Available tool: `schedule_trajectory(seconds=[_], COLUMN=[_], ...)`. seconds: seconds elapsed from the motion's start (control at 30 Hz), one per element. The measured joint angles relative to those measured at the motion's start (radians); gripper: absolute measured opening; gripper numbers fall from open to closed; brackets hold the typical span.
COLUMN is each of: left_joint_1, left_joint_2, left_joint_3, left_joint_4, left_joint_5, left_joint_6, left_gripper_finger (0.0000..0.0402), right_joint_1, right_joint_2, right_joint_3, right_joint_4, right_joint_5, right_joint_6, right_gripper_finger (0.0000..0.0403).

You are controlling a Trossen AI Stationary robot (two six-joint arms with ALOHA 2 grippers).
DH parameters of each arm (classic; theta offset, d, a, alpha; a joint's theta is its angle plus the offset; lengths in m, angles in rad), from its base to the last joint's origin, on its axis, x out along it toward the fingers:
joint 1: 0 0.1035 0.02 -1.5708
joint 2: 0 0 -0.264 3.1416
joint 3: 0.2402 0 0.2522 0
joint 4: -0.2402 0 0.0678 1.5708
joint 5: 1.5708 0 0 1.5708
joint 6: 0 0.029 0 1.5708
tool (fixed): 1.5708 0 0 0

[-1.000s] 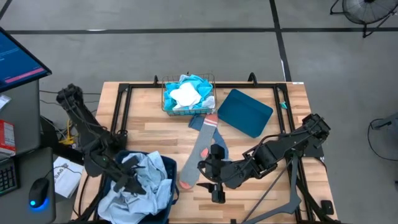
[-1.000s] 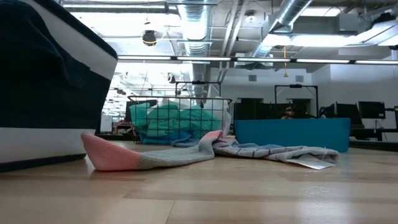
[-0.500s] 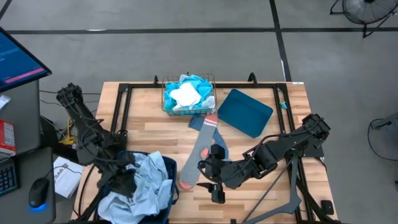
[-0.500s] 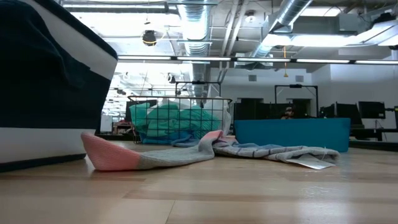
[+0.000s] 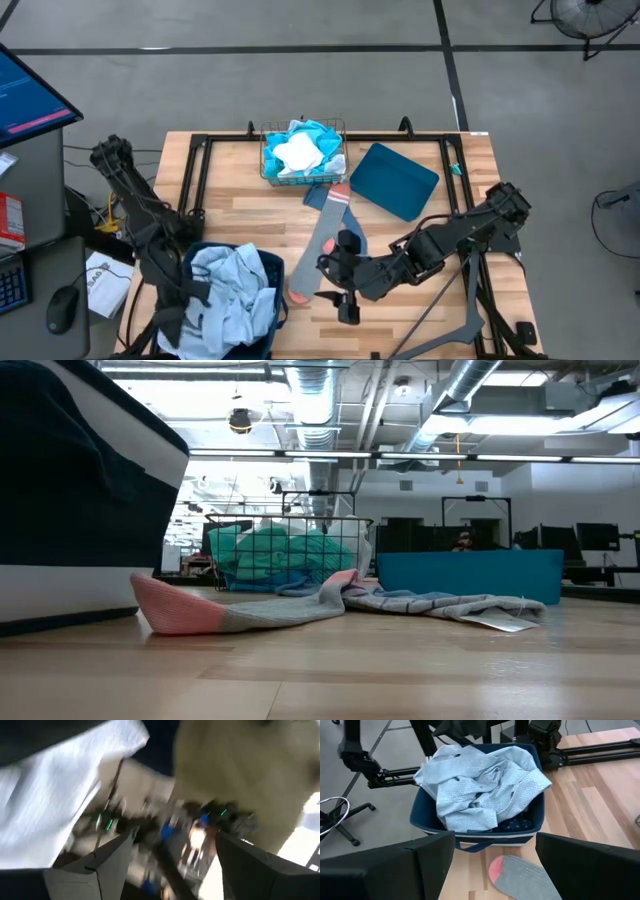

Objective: Pick & Place Cloths
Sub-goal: Put the light blue polo shirt into the blue bin

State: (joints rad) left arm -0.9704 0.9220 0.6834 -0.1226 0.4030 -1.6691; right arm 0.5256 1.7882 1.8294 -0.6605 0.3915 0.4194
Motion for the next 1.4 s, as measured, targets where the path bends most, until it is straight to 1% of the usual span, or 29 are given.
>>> schedule_trajectory(seconds=[0.07, 0.17, 0.23, 0.3, 0.4, 0.47, 0.57, 0.7, 0.8, 1.0, 1.1, 1.23, 1.4], left_joint_1=[-0.005, -0.009, -0.011, -0.010, 0.008, 0.034, 0.064, 0.075, 0.064, -0.003, -0.037, -0.071, -0.112], left_joint_2=[0.012, 0.017, 0.018, 0.019, 0.042, 0.074, 0.149, 0.280, 0.368, 0.502, 0.571, 0.638, 0.686], left_joint_3=[0.000, 0.017, 0.070, 0.137, 0.246, 0.321, 0.434, 0.578, 0.649, 0.664, 0.664, 0.664, 0.664], left_joint_4=[-0.021, 0.000, 0.013, 0.023, 0.021, 0.020, -0.028, -0.168, -0.258, -0.405, -0.427, -0.426, -0.443], left_joint_5=[0.070, 0.089, 0.084, 0.043, -0.070, -0.138, -0.184, -0.143, -0.141, -0.150, -0.150, -0.144, -0.145], left_joint_6=[-0.048, -0.135, -0.175, -0.196, -0.193, -0.162, -0.058, 0.102, 0.201, 0.270, 0.273, 0.228, 0.141], left_gripper_finger=[0.0273, 0.0273, 0.0273, 0.0273, 0.0273, 0.0273, 0.0265, 0.0243, 0.0228, 0.0210, 0.0205, 0.0202, 0.0201], right_joint_1=[-0.009, -0.018, -0.021, -0.025, -0.029, -0.030, -0.031, -0.030, -0.030, -0.031, -0.030, -0.024, -0.020], right_joint_2=[0.000, 0.000, 0.000, 0.000, 0.000, 0.000, 0.000, -0.001, 0.000, -0.001, -0.001, -0.001, -0.001], right_joint_3=[0.000, 0.000, 0.000, 0.000, 0.000, 0.000, 0.000, -0.018, -0.021, -0.020, -0.020, -0.020, -0.020], right_joint_4=[0.000, 0.000, -0.001, -0.006, -0.017, -0.018, -0.020, -0.020, -0.034, -0.036, -0.044, -0.071, -0.088], right_joint_5=[0.000, 0.000, 0.000, -0.001, -0.002, -0.001, -0.001, -0.001, -0.003, -0.051, -0.054, -0.054, -0.055], right_joint_6=[0.000, 0.000, 0.000, -0.008, -0.011, -0.011, -0.011, -0.011, -0.011, -0.011, -0.011, -0.011, -0.011], right_gripper_finger=[0.0272, 0.0272, 0.0272, 0.0272, 0.0272, 0.0272, 0.0272, 0.0272, 0.0272, 0.0272, 0.0272, 0.0272, 0.0272])
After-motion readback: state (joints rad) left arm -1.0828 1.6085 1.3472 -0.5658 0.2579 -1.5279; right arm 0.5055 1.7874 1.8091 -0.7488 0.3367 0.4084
